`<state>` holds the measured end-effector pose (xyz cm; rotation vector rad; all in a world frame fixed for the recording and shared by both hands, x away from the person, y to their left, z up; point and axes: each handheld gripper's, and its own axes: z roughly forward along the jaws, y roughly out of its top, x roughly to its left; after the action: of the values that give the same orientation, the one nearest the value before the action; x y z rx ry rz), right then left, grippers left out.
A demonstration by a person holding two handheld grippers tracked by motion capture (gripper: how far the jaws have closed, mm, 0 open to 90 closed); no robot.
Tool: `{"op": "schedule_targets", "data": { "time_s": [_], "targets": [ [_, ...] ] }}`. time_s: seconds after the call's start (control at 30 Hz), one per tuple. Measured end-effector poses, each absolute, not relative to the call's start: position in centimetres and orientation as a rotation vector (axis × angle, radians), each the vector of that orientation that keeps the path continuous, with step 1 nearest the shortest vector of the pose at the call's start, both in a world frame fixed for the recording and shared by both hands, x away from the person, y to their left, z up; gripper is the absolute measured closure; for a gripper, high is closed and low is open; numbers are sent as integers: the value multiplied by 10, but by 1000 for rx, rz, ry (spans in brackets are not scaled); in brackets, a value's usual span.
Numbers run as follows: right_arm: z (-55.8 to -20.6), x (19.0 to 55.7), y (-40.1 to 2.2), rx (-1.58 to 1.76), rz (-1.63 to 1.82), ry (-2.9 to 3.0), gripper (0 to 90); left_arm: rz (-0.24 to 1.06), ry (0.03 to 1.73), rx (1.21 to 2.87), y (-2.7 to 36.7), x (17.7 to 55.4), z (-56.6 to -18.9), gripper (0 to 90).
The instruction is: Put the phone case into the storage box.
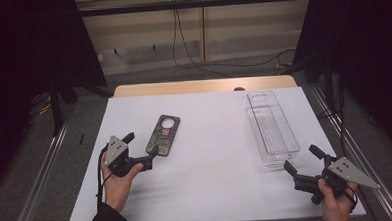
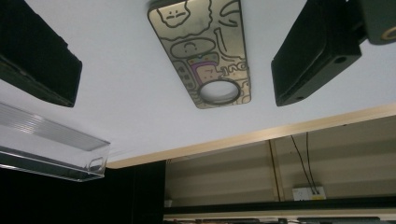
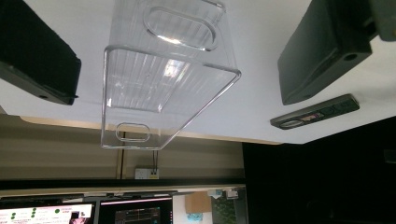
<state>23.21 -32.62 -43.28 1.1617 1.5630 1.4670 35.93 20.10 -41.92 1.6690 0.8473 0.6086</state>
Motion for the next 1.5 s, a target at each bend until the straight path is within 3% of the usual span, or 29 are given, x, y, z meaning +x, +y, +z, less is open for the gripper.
{"op": "schedule_targets", "data": {
  "time_s": [0.37,0.87,1.5],
  "targets": [
    [-434,233,-326,1169,1468,1567,0,632,915,1783,194,385,-413,43],
    [-432,233,-323,1159,1466,1577,0,535,914,1821,184,411,-407,51],
    [-433,233,-324,1168,1461,1587,0,357,941,2137,158,445,-401,85]
  ]
}}
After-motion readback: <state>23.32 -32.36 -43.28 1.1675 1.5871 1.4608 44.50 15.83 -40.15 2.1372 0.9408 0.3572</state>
